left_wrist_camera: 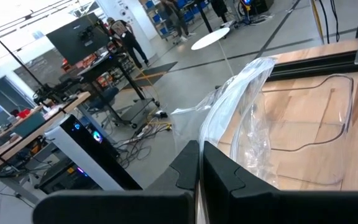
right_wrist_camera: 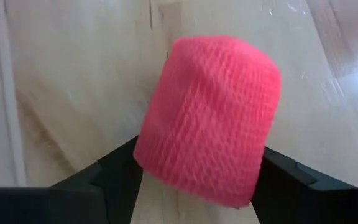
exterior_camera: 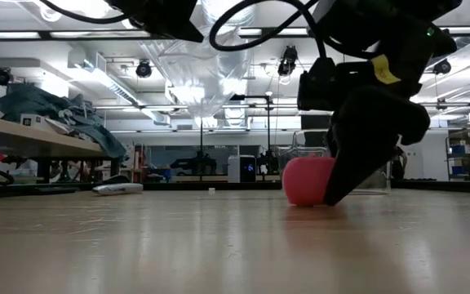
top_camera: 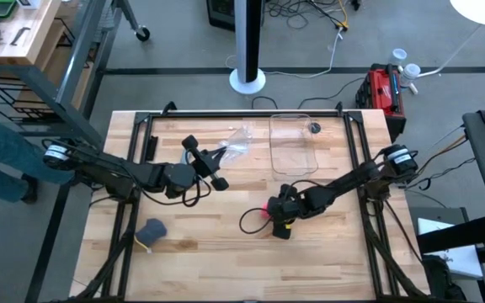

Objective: Roll bandage
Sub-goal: Put the pink bandage into the transparent zip bag

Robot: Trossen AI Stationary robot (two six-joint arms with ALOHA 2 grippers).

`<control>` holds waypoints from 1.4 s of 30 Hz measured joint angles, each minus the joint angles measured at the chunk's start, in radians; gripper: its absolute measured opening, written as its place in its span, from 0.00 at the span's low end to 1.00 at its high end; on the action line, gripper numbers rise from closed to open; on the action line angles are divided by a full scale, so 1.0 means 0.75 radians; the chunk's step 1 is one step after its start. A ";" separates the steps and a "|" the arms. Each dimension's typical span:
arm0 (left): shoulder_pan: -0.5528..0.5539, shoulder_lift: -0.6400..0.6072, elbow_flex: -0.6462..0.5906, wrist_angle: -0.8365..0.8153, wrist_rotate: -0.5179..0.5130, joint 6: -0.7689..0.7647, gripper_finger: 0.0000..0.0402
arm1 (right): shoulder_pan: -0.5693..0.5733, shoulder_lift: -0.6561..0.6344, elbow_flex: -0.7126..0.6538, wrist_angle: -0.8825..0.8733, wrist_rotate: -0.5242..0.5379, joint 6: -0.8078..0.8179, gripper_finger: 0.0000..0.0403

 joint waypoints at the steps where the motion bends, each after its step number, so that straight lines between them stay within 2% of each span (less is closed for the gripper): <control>1: 0.000 0.000 0.000 0.001 0.000 0.000 0.00 | -0.001 -0.003 0.000 0.008 0.008 -0.003 0.57; 10: 0.003 0.000 -0.002 0.001 0.000 0.000 0.00 | -0.015 -0.008 0.001 0.052 0.043 -0.009 0.48; 12: 0.003 0.000 -0.002 0.001 0.000 0.000 0.00 | -0.015 -0.008 0.001 0.064 0.089 -0.010 0.45; 16: 0.003 0.000 -0.002 -0.004 0.000 0.000 0.00 | 0.000 -0.009 0.001 0.077 0.190 -0.022 0.33; 21: 0.003 -0.001 -0.005 -0.101 0.012 -0.001 0.00 | 0.003 -0.045 0.000 0.255 0.101 -0.034 0.20; 27: 0.009 -0.001 -0.005 -0.112 0.125 -0.002 0.00 | -0.008 -0.138 0.000 0.419 0.095 -0.094 0.01; 35: 0.009 -0.001 -0.005 -0.115 0.140 0.021 0.00 | -0.033 -0.234 0.000 0.404 0.110 -0.123 0.01; 42: -0.007 -0.020 -0.003 -0.181 0.118 0.036 0.00 | -0.046 -0.153 0.001 0.619 0.069 -0.150 0.11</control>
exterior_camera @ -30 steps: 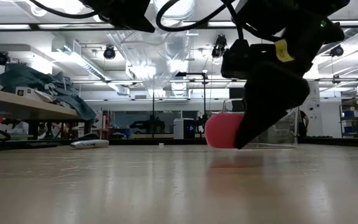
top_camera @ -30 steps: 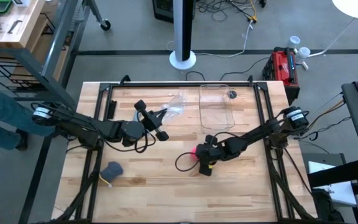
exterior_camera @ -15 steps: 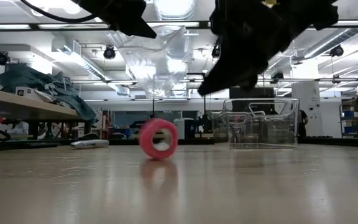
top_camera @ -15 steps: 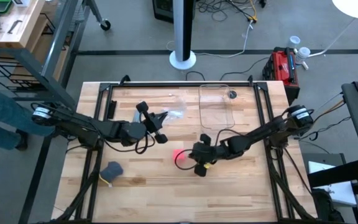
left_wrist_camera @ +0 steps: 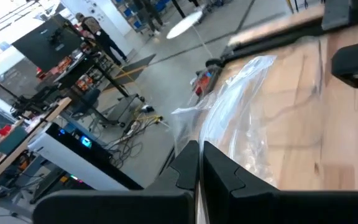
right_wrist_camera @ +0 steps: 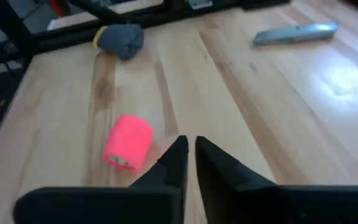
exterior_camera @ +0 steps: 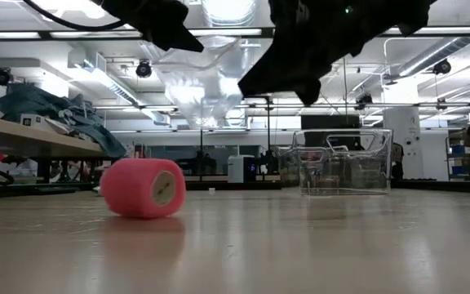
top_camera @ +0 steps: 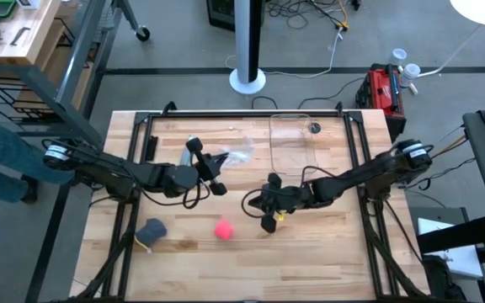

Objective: Roll bandage
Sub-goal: Put the pink bandage into the transparent zip bag

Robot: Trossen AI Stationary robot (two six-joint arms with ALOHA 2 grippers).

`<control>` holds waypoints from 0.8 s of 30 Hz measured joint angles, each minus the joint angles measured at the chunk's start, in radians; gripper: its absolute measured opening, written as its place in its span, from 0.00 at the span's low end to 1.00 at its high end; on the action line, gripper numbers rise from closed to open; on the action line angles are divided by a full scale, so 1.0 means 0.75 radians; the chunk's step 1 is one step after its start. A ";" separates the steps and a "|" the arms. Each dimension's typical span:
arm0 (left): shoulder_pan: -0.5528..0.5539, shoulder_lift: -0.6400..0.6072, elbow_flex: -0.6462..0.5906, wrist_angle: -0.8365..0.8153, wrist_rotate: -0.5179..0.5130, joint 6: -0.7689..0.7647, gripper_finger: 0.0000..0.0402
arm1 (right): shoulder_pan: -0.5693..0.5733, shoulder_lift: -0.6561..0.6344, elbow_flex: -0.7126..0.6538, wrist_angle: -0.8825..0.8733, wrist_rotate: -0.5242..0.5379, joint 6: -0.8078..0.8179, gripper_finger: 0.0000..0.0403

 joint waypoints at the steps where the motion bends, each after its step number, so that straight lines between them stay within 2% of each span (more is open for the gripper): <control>1: -0.010 -0.010 0.004 -0.042 -0.003 0.001 0.00 | 0.001 0.024 0.008 0.003 -0.019 0.006 0.14; 4: -0.035 -0.038 0.011 -0.128 -0.017 -0.002 0.00 | 0.003 0.102 0.058 0.004 -0.073 0.025 0.25; 12: -0.103 -0.148 0.012 -0.139 -0.059 -0.046 0.00 | 0.010 0.279 0.266 -0.025 -0.115 0.072 0.55; 15: -0.122 -0.196 0.012 -0.135 -0.061 -0.052 0.00 | 0.011 0.328 0.360 -0.150 -0.119 0.143 0.65; 20: -0.127 -0.259 0.012 -0.140 -0.061 -0.115 0.00 | 0.020 0.438 0.546 -0.392 -0.127 0.173 0.78; 24: -0.127 -0.299 0.012 -0.137 -0.062 -0.209 0.00 | 0.034 0.565 0.692 -0.470 -0.195 0.214 0.82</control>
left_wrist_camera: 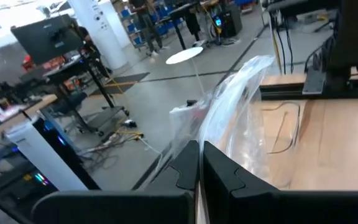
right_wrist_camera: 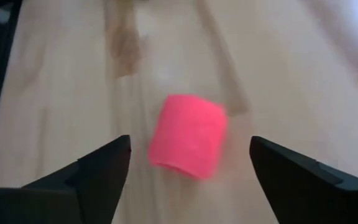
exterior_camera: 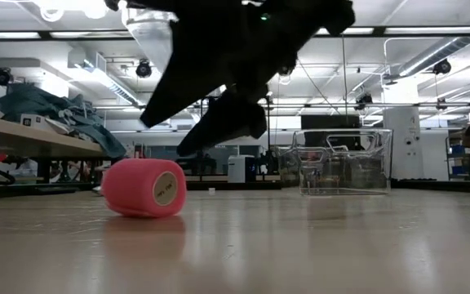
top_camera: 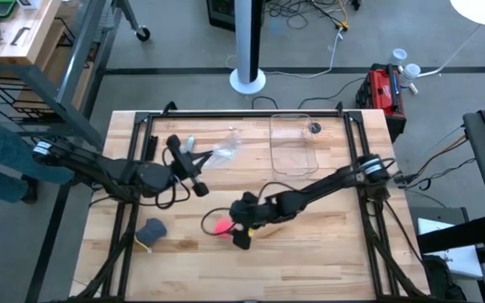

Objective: Roll bandage
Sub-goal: Put the pink bandage into the transparent zip bag

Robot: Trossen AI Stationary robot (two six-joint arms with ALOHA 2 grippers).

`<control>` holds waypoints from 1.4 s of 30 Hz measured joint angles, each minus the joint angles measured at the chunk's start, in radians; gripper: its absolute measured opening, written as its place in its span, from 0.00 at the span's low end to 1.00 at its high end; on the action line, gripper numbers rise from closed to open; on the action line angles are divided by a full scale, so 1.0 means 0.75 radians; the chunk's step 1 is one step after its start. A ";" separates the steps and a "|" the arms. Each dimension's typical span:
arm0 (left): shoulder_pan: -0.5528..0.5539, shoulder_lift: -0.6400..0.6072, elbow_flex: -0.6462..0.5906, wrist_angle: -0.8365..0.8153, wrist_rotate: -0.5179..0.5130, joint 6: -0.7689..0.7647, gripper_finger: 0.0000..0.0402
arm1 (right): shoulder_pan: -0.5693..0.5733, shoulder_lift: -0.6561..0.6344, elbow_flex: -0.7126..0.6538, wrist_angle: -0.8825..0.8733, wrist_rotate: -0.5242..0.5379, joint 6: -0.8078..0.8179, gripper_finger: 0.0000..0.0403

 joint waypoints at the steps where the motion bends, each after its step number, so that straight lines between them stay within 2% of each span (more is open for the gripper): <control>1: 0.000 -0.011 0.000 -0.004 0.000 -0.005 0.00 | 0.003 0.027 0.037 -0.031 -0.003 0.006 0.82; 9: 0.000 -0.059 0.000 0.001 0.001 0.000 0.00 | 0.003 0.191 0.279 -0.260 0.022 0.020 0.78; 18: 0.000 -0.080 0.000 0.012 0.000 0.096 0.00 | -0.021 0.339 0.392 -0.281 0.022 0.030 0.73; 21: 0.000 -0.079 0.000 0.010 0.001 0.115 0.00 | -0.021 0.356 0.425 -0.310 0.027 0.021 0.67; 24: 0.000 -0.072 0.000 0.012 0.001 0.136 0.00 | -0.024 0.357 0.425 -0.325 0.039 0.018 0.54; 26: 0.000 -0.062 0.000 0.003 0.002 0.144 0.00 | -0.024 0.354 0.425 -0.338 0.048 0.010 0.43; 27: 0.000 -0.057 0.000 0.002 0.002 0.144 0.00 | -0.024 0.352 0.425 -0.343 0.050 -0.003 0.42; 31: 0.000 -0.030 -0.001 -0.028 0.002 0.143 0.00 | -0.011 0.338 0.410 -0.352 0.067 -0.050 0.41; 35: 0.000 0.027 -0.013 -0.059 0.002 0.131 0.00 | 0.018 0.277 0.333 -0.351 0.158 -0.060 0.41; 42: 0.001 0.163 -0.015 -0.063 0.003 0.074 0.00 | 0.019 0.001 0.120 -0.278 0.288 -0.104 0.41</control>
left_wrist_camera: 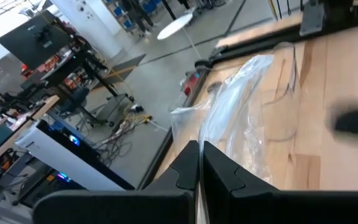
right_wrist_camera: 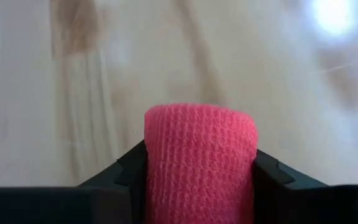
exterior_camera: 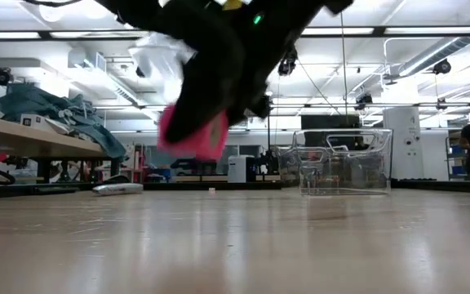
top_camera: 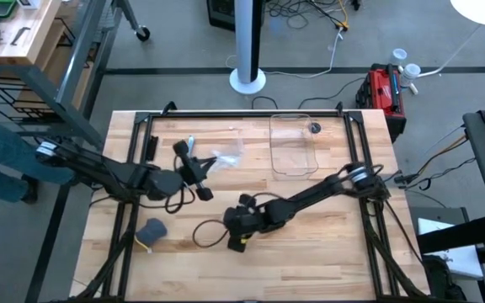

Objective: Roll bandage
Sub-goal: Put the pink bandage into the transparent zip bag

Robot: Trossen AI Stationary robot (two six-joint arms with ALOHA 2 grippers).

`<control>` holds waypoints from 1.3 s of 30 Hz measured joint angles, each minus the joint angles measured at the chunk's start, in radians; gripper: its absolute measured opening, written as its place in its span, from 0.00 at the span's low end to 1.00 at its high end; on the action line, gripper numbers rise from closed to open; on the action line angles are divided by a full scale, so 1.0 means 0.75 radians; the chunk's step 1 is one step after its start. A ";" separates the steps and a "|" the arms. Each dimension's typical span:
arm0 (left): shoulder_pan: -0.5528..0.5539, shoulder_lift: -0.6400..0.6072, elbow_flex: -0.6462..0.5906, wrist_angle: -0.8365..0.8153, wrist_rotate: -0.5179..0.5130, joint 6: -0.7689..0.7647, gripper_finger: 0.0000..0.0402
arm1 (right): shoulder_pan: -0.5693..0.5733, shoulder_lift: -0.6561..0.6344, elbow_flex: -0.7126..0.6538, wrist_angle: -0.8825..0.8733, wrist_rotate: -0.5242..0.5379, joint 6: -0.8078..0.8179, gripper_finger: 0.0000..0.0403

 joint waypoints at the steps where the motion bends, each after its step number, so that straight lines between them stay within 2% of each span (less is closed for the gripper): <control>1: 0.001 0.017 0.000 -0.001 0.000 -0.009 0.00 | -0.003 -0.053 -0.035 0.004 0.029 -0.006 0.41; 7: 0.006 0.102 0.000 0.014 0.000 -0.078 0.00 | -0.010 -0.403 -0.258 0.063 0.190 0.011 0.40; 10: 0.006 0.133 0.000 0.078 0.012 -0.092 0.00 | -0.014 -0.535 -0.387 0.253 0.202 0.019 0.40; 13: 0.012 0.163 0.000 0.168 0.110 -0.089 0.00 | -0.022 -0.616 -0.499 0.492 0.202 -0.004 0.40; 16: 0.020 0.203 0.000 0.264 0.178 -0.093 0.00 | -0.036 -0.657 -0.574 0.651 0.200 -0.028 0.40; 22: 0.027 0.265 0.000 0.387 0.176 -0.088 0.00 | -0.059 -0.676 -0.617 0.756 0.202 0.028 0.40; 32: 0.033 0.317 -0.001 0.624 0.220 -0.020 0.00 | -0.116 -0.615 -0.631 0.753 0.295 0.194 0.40; 35: 0.033 0.306 0.000 0.624 0.234 0.007 0.00 | -0.121 -0.614 -0.644 0.746 0.350 0.194 0.40; 39: 0.033 0.305 0.000 0.623 0.254 0.030 0.00 | -0.127 -0.618 -0.649 0.766 0.356 0.176 0.40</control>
